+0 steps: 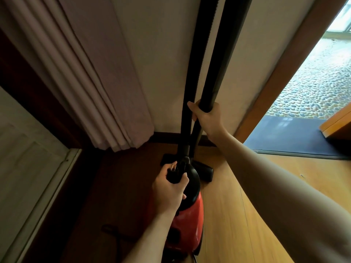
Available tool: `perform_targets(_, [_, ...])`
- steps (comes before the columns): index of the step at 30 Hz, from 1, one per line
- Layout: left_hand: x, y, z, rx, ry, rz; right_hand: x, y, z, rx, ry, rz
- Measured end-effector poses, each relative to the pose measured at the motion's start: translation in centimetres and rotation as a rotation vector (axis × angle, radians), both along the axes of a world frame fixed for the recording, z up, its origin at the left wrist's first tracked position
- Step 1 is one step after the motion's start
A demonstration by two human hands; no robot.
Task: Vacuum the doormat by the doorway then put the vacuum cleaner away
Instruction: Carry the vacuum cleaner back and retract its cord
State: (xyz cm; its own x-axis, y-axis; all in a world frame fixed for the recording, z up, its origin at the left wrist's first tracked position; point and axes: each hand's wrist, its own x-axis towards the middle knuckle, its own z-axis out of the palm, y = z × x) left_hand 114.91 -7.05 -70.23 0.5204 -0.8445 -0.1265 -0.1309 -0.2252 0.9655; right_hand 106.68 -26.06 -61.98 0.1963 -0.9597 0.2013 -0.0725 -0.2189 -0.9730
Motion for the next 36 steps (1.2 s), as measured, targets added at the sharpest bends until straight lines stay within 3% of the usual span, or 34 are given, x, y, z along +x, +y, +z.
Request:
perform_targets(11, [0.2,2.2,-0.4,-0.016,0.013,0.039,1.3,-0.2,-1.0,0.061,-0.061,0.041])
perform_targets(17, [0.1,1.3,-0.2,0.004,0.009,0.042,0.7,-0.3,-1.5,0.057,0.017,0.010])
perform_targets(26, [0.2,1.1,0.4,0.069,-0.105,0.049,0.4,1.5,-2.6,-0.014,0.047,-0.058])
perform_targets(36, [-0.4,1.1,1.1,0.107,-0.216,0.056,-1.6,2.7,-4.6,0.067,0.125,-0.070])
